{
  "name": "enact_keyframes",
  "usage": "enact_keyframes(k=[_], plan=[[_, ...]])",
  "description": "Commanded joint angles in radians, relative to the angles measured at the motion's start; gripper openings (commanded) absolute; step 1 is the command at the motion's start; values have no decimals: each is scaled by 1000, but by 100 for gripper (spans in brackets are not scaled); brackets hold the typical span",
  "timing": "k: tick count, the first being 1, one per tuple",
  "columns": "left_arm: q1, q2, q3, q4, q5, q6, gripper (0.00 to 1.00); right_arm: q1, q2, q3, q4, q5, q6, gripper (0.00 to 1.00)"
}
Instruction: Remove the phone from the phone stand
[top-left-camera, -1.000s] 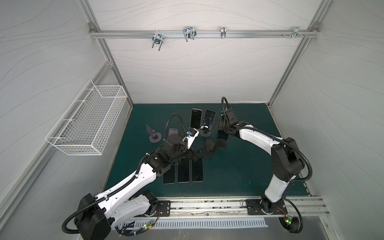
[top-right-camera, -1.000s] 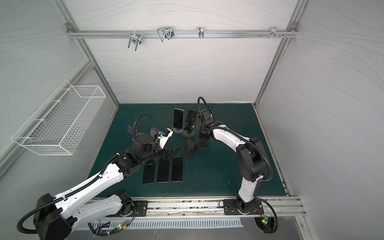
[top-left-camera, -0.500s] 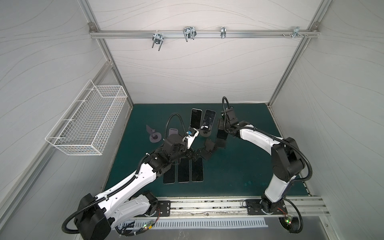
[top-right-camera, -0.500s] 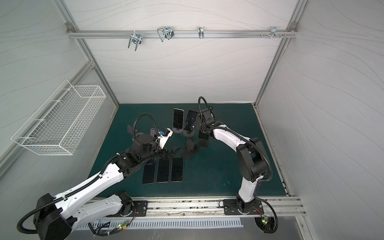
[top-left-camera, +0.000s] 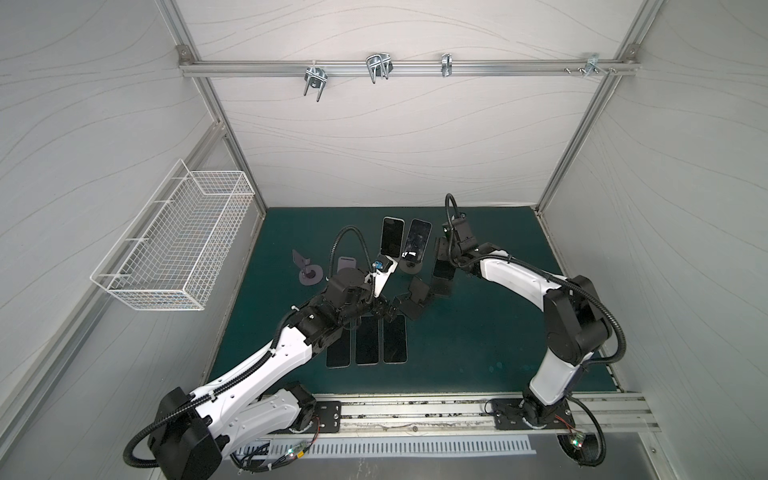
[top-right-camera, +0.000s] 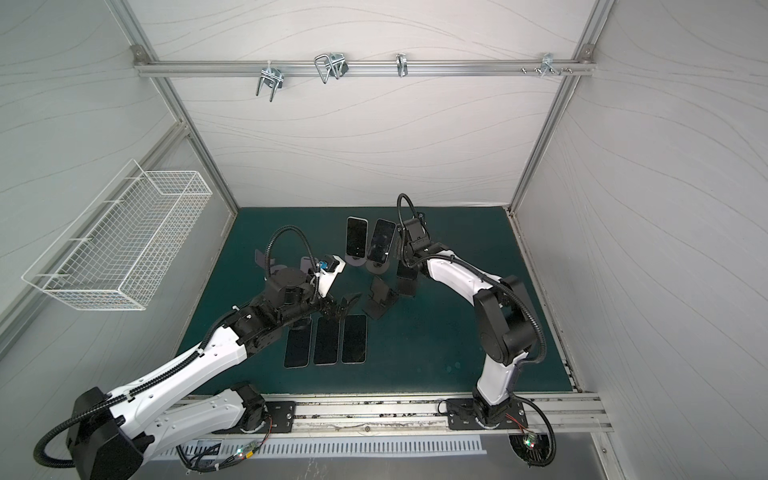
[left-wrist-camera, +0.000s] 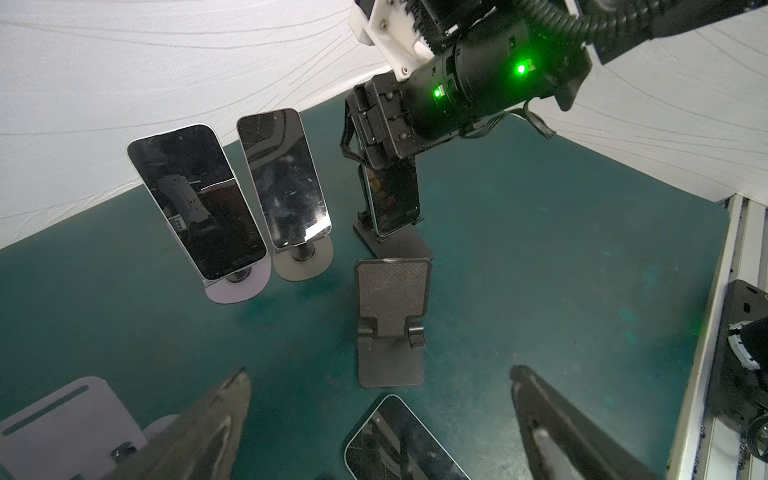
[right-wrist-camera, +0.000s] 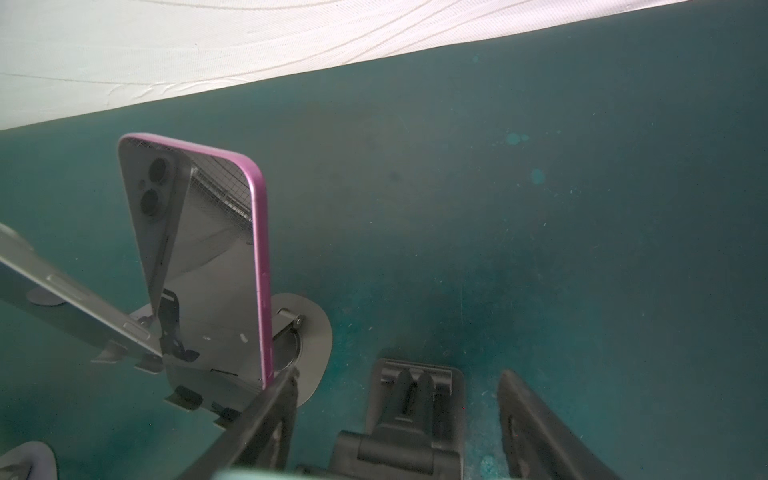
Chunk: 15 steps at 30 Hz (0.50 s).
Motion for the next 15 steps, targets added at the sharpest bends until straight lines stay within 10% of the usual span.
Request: enact_keyframes(k=[1, 15], plan=[[7, -18, 40, 50, -10, 7, 99, -6, -35, -10, -8, -15, -31, 68], [12, -15, 38, 52, -13, 8, 99, -5, -67, 28, -41, -23, -86, 66]])
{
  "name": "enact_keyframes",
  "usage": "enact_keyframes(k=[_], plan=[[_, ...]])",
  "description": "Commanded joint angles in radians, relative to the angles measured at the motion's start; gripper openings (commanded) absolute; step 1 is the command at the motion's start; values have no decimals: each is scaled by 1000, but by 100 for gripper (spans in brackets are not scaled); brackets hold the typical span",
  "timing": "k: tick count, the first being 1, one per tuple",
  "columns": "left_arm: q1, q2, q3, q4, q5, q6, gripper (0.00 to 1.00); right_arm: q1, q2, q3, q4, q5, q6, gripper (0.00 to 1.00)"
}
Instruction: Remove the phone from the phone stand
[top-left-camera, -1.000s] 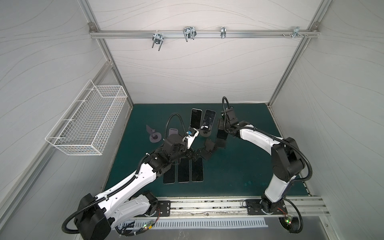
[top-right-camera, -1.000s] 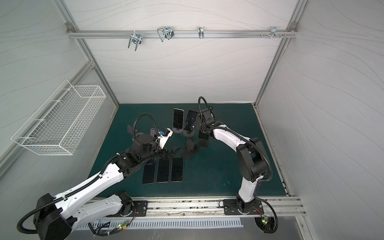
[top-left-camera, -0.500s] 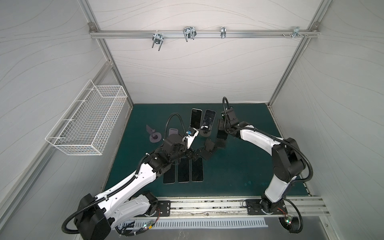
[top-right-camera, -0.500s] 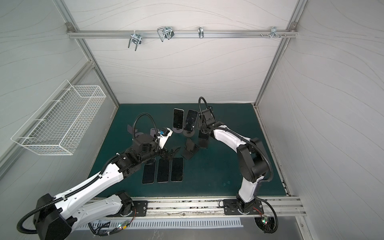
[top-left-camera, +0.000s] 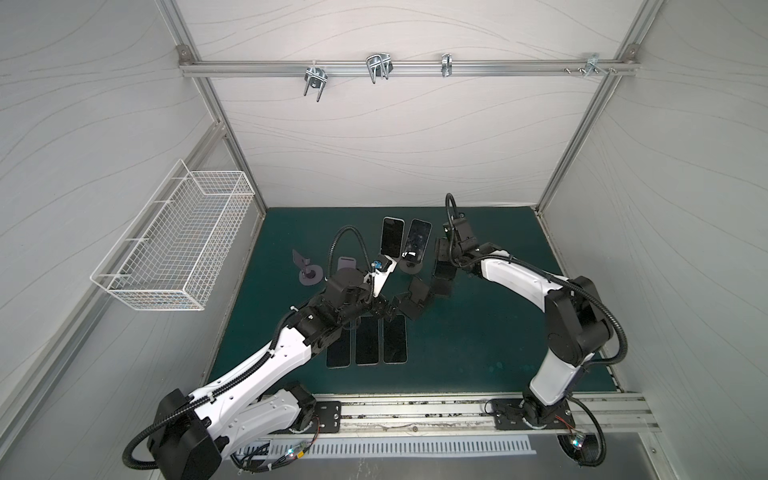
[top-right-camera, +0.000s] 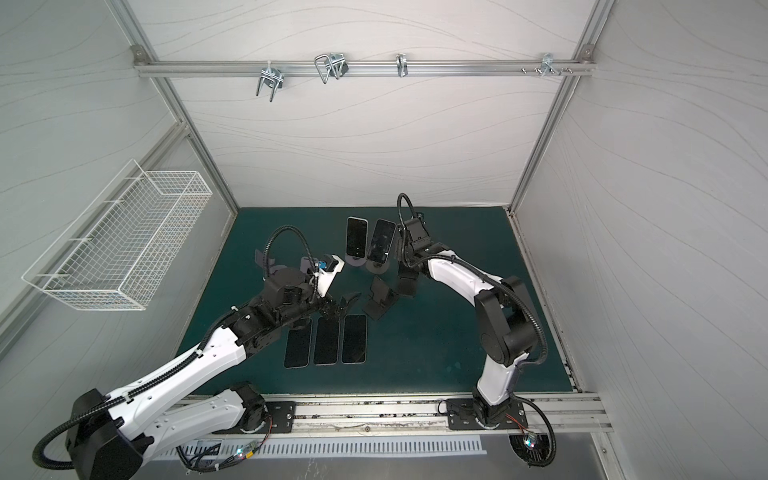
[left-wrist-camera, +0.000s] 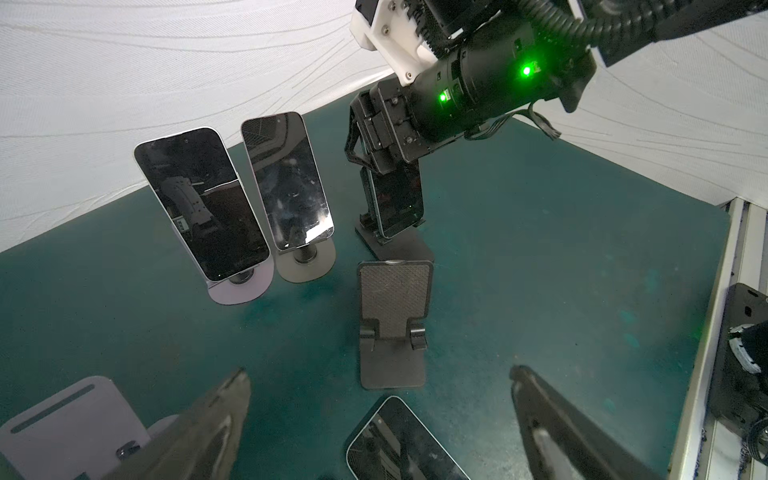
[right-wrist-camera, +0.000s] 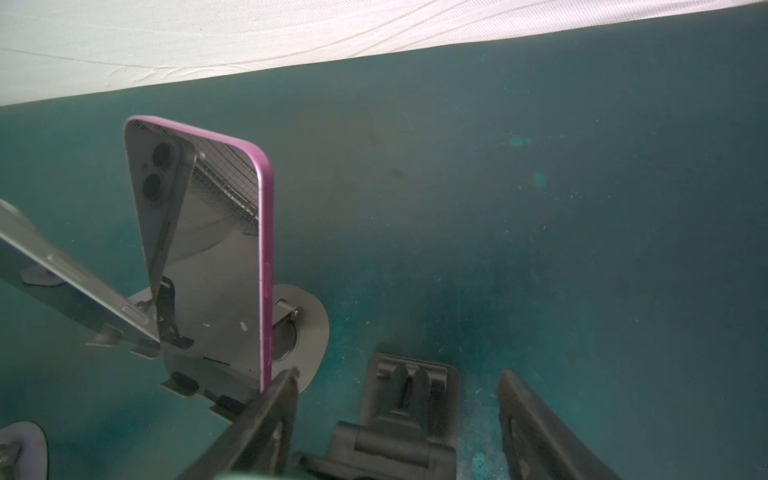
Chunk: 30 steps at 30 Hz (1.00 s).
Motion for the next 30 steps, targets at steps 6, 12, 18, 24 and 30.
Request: enact_keyframes(k=[6, 12, 18, 24, 30], plan=[[11, -8, 40, 45, -27, 7, 99, 1, -88, 29, -35, -11, -33, 66], [12, -8, 36, 43, -43, 18, 99, 3, -123, 27, -61, -10, -33, 66], [12, -11, 28, 37, -48, 6, 99, 14, -194, 29, -119, -18, -26, 65], [8, -64, 29, -8, 19, -49, 99, 36, -318, 41, -238, -61, 3, 64], [7, -173, 34, -72, 125, -103, 99, 71, -466, 18, -360, -104, 52, 62]])
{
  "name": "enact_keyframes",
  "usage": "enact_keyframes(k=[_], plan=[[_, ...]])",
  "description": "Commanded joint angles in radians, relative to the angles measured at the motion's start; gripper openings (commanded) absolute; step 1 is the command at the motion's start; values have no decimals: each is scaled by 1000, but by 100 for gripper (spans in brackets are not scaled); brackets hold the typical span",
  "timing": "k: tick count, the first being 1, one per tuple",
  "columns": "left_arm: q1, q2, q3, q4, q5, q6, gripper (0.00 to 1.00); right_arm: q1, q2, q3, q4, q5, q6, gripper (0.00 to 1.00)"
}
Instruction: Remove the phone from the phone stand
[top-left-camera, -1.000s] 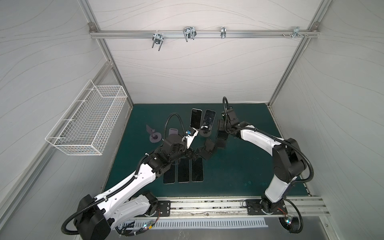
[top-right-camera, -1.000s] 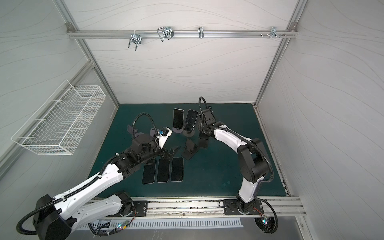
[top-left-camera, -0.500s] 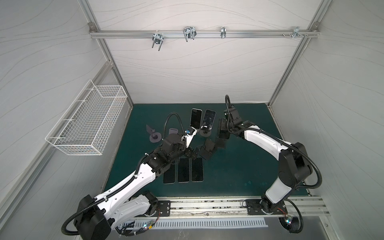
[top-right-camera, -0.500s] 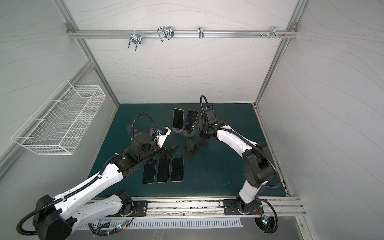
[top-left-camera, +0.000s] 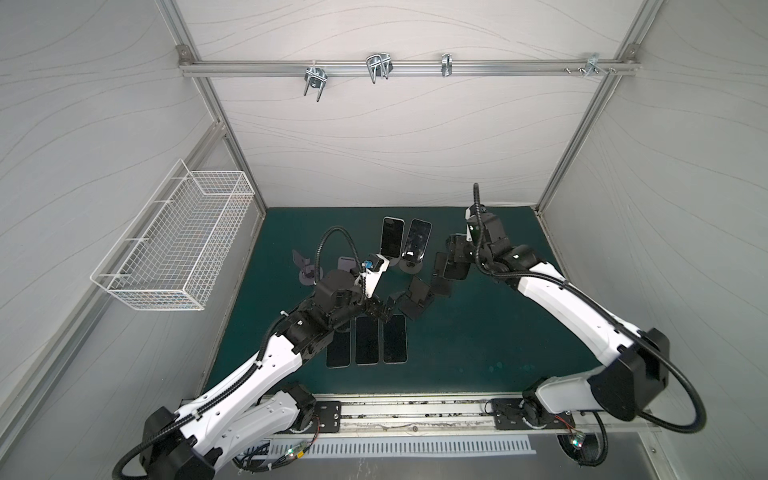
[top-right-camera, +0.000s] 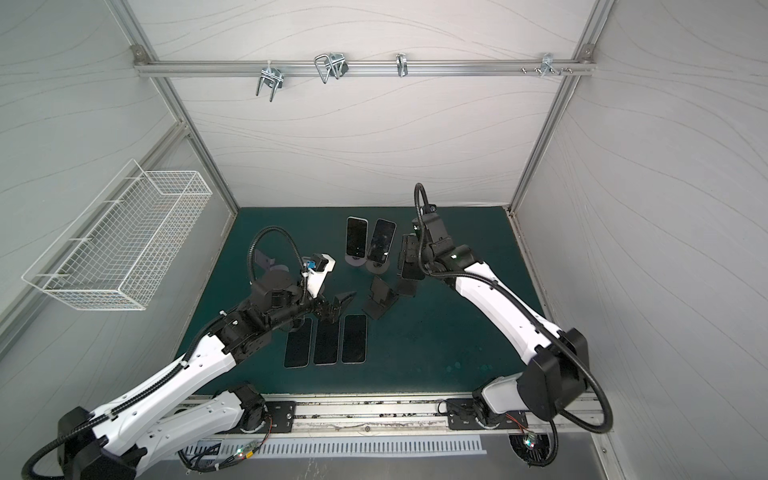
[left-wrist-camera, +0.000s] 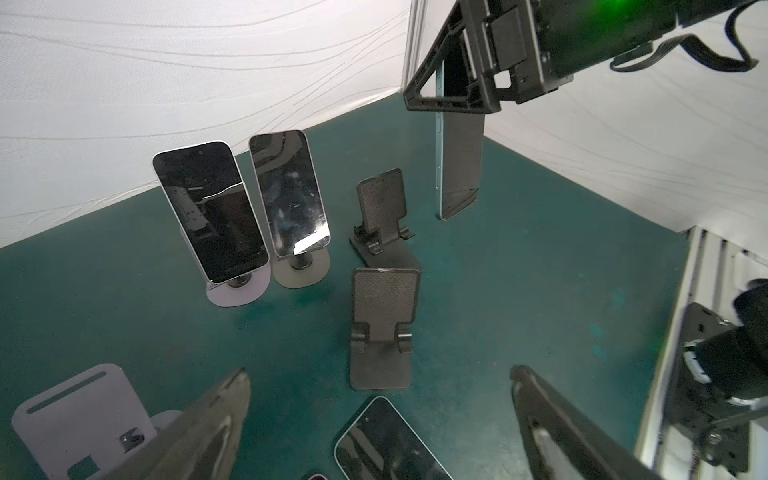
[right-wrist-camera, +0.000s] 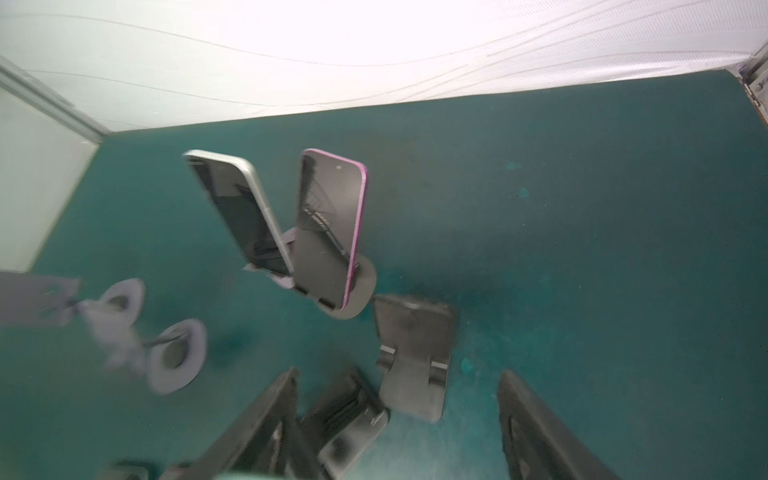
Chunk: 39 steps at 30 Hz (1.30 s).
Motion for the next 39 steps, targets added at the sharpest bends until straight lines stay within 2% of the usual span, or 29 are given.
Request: enact_keyframes(k=[1, 6, 11, 19, 28, 39], plan=[[1, -71, 35, -34, 88, -40, 99, 28, -90, 12, -101, -30, 47, 62], [1, -147, 25, -140, 115, -11, 98, 94, -188, -30, -176, -37, 75, 60], [1, -196, 7, -212, 116, 22, 99, 165, -223, -65, -270, -56, 114, 60], [0, -246, -74, -194, 165, 54, 99, 288, -254, -174, -293, -72, 234, 59], [0, -247, -72, -242, 86, 94, 99, 387, -197, -277, -220, -146, 346, 59], [0, -301, -98, -251, 14, 114, 99, 393, -63, -362, -104, -211, 368, 59]])
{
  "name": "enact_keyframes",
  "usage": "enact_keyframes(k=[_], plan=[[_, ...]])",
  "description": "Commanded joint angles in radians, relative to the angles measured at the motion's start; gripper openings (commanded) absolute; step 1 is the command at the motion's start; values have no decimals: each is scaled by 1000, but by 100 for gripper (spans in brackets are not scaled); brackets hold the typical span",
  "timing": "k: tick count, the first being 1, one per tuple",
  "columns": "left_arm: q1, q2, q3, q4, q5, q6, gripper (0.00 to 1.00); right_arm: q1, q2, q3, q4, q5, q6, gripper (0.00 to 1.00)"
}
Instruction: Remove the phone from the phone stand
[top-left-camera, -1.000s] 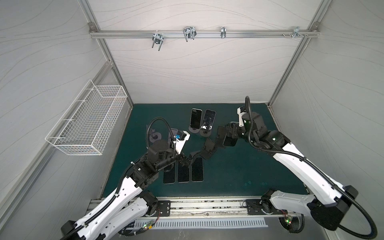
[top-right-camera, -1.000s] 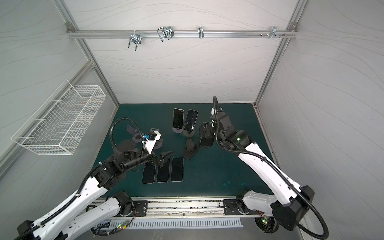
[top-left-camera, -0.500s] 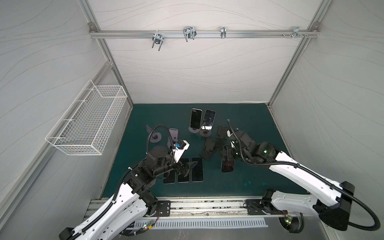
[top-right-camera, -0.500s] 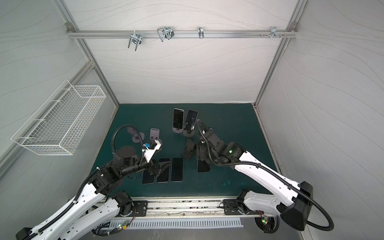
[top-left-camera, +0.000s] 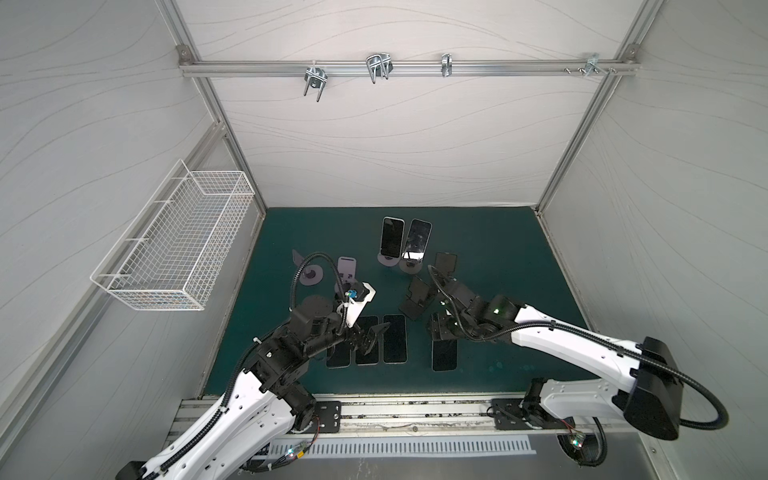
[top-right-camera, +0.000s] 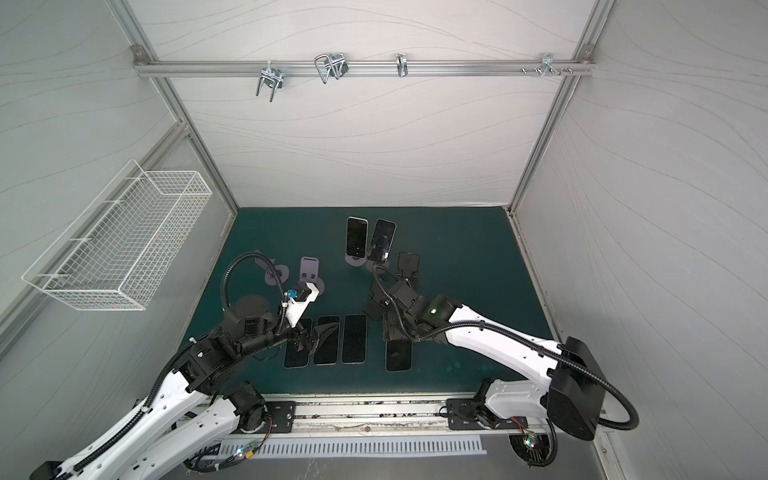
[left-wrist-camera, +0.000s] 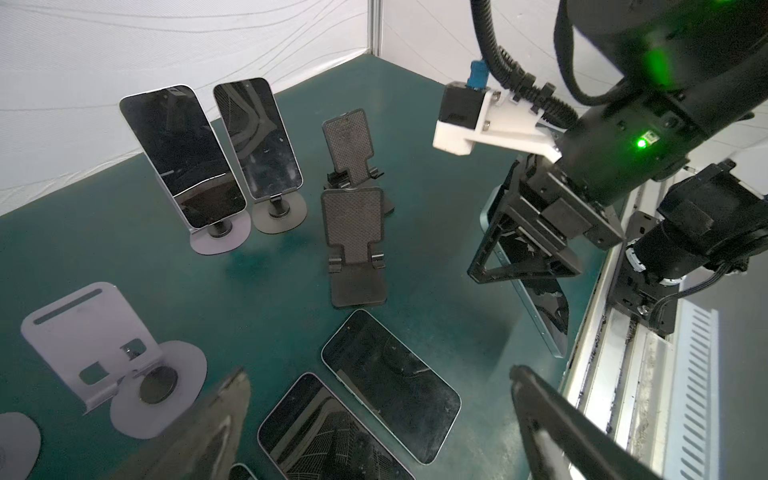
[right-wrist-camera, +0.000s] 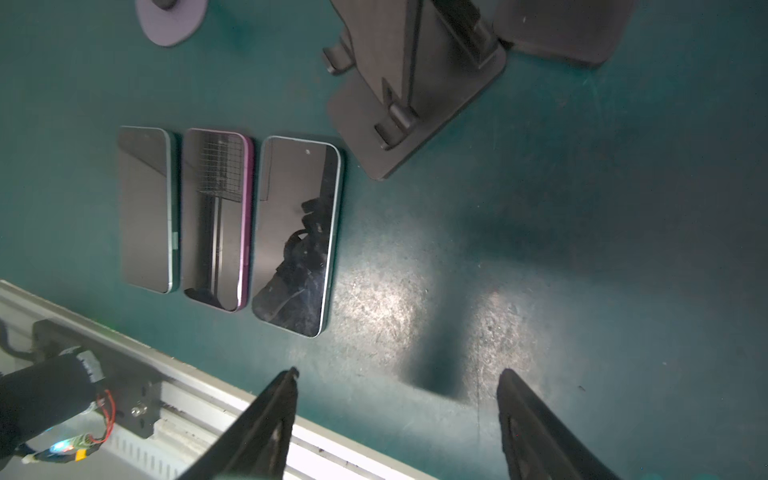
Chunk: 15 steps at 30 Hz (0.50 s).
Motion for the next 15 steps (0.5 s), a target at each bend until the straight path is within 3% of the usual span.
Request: enact_keyframes(k=[1, 15], plan=[[1, -18, 1, 16, -30, 21, 99, 6, 30, -2, 73, -34, 30, 59], [1, 18, 7, 5, -50, 30, 99, 0, 147, -10, 138, -59, 24, 60]])
